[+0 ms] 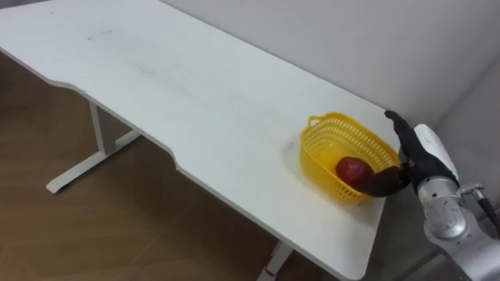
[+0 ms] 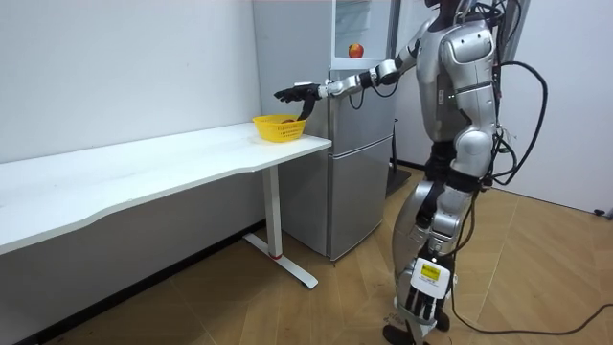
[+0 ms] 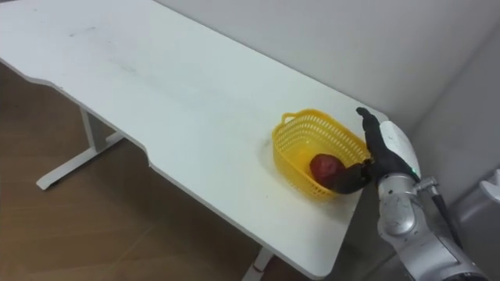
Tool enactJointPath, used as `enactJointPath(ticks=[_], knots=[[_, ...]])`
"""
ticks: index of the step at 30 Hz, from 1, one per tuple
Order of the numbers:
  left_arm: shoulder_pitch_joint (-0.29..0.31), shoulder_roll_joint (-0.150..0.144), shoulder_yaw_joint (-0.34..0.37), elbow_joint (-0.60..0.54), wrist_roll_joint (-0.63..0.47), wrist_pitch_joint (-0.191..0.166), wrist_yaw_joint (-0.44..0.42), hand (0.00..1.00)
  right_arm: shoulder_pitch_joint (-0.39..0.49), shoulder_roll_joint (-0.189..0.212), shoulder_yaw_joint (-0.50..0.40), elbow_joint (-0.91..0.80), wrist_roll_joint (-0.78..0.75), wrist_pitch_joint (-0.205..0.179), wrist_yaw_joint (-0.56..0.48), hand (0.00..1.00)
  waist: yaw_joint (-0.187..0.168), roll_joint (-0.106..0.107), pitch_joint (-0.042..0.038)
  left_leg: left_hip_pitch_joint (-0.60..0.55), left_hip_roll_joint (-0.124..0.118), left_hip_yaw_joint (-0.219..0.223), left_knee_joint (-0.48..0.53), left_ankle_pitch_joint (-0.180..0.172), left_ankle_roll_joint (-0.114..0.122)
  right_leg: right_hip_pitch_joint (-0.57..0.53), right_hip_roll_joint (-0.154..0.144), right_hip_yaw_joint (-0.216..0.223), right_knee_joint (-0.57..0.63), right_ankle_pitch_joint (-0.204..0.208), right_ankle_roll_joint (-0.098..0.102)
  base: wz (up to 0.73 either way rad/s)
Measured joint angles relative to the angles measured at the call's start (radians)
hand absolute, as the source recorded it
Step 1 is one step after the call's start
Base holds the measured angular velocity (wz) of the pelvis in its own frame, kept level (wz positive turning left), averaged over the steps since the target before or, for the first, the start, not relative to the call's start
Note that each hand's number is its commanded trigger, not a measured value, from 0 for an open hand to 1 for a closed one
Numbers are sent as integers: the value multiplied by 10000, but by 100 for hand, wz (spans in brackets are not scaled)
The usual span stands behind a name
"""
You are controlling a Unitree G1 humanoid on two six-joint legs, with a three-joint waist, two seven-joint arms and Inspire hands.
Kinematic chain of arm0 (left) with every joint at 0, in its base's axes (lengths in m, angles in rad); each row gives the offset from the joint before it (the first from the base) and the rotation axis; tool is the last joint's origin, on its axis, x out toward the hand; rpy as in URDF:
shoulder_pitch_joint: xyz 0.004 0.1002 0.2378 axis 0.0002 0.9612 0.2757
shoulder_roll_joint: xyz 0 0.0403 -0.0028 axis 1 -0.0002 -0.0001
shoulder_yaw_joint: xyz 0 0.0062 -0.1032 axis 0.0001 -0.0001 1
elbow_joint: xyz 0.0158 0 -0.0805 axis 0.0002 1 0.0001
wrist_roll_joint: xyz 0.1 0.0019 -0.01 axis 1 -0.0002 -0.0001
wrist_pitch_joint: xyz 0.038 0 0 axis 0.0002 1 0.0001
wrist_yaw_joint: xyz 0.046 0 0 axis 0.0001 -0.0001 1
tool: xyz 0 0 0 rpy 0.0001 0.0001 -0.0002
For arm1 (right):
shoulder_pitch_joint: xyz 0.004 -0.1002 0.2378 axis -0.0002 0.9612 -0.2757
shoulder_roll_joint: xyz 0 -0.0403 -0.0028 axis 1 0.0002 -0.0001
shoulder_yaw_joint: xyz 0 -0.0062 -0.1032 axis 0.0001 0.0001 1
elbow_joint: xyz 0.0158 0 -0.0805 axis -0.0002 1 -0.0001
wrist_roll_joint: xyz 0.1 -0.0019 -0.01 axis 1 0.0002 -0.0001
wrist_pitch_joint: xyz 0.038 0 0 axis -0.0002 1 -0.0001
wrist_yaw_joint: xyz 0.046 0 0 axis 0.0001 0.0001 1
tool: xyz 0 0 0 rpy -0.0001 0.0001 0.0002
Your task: Retrieve from the upper fridge
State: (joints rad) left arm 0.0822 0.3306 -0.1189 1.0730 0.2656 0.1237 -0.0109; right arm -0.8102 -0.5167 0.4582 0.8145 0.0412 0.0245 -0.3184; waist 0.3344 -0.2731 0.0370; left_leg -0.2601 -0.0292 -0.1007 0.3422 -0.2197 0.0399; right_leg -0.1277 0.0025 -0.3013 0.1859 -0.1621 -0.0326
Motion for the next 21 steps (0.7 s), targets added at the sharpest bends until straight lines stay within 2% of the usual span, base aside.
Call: enactJointPath(ticks=[3,11,21], knots=[[220,-1,288,32,24,-11,-16,0,30,-4,3,-95,198,14,328,0,-57,-65,-62,383,14,73,-121,1,-1,314,-5,0,-22,5,-7,-7],[690,31,690,-21,105,10,-226,0,133,-99,-4,-1646,494,130,1159,0,-368,-125,-123,997,34,147,-366,0,-3,790,17,-1,-18,7,-8,-4],[889,47,1045,-26,60,-7,-385,0,790,-253,6,-3508,1298,186,2512,0,-364,-124,-125,1761,49,172,-581,-12,9,1483,12,-7,-103,7,-5,0]])
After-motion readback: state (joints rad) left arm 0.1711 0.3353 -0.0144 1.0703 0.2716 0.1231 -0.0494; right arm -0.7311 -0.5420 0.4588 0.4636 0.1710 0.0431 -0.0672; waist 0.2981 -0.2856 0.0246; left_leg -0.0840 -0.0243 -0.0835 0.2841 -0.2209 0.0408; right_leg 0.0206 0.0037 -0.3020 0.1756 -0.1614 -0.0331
